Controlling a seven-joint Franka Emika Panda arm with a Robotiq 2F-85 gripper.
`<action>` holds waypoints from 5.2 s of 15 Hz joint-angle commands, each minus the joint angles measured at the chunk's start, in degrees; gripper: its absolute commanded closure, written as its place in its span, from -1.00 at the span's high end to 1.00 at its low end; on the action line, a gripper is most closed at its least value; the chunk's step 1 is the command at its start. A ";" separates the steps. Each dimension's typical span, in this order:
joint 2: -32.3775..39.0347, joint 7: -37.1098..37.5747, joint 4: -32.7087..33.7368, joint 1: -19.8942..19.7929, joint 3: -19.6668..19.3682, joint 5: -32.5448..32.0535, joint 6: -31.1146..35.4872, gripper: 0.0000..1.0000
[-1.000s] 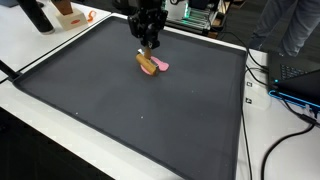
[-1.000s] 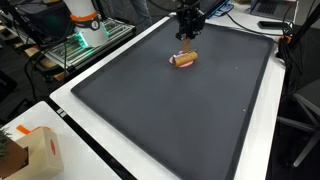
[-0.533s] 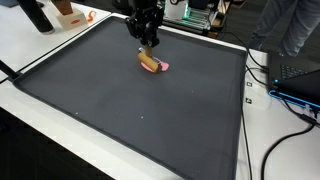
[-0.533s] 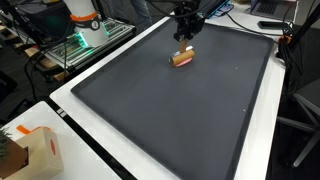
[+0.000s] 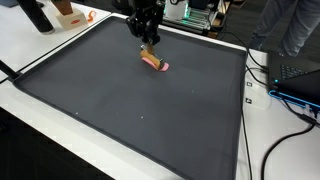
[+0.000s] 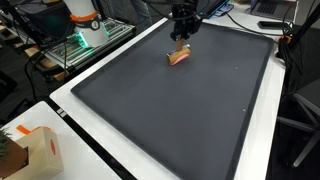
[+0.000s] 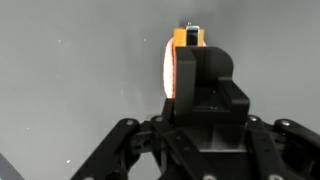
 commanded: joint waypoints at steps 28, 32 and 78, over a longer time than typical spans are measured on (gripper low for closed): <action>3.32 12.84 3.35 -0.99 -1.23 -2.22 -5.77 -0.52; 4.50 11.51 4.42 -1.70 -1.31 -0.61 -3.70 -0.52; 2.56 2.72 2.36 -2.43 4.18 7.68 9.14 -0.52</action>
